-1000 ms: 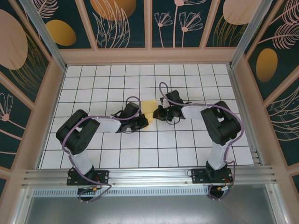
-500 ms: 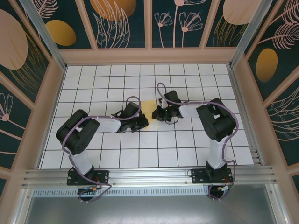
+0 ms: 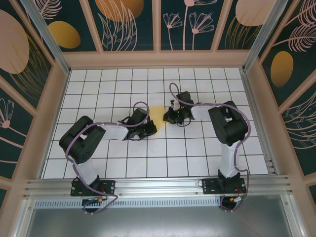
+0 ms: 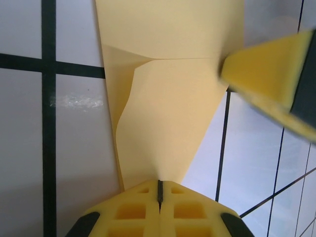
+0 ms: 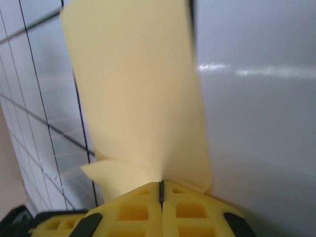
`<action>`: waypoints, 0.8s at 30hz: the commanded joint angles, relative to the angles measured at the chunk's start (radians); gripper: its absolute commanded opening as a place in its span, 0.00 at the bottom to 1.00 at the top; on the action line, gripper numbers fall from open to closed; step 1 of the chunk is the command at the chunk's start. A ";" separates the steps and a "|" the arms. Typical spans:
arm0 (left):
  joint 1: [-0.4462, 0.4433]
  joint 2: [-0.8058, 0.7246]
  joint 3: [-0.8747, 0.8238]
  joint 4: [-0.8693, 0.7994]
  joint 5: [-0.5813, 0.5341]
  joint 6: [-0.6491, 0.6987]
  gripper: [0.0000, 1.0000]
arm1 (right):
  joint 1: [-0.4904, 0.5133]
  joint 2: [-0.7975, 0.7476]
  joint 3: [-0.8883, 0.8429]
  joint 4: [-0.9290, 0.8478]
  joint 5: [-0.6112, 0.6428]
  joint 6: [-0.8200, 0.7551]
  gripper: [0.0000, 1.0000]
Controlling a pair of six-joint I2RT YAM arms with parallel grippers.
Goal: Fold a paper plane with a square sheet of paper (pick it up from the middle)
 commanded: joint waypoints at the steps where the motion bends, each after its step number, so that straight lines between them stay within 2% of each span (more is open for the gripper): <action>1: 0.005 0.047 -0.040 -0.179 -0.079 0.015 0.00 | -0.049 0.024 0.048 -0.033 0.141 -0.048 0.00; 10: 0.005 0.044 -0.034 -0.169 -0.075 0.013 0.00 | 0.014 -0.163 -0.058 0.034 0.069 -0.043 0.00; 17: 0.004 0.042 -0.032 -0.167 -0.074 0.015 0.00 | 0.089 -0.112 -0.094 0.063 0.017 -0.018 0.00; 24: 0.004 0.043 -0.035 -0.172 -0.078 0.013 0.00 | 0.089 -0.035 -0.073 0.043 0.024 -0.040 0.00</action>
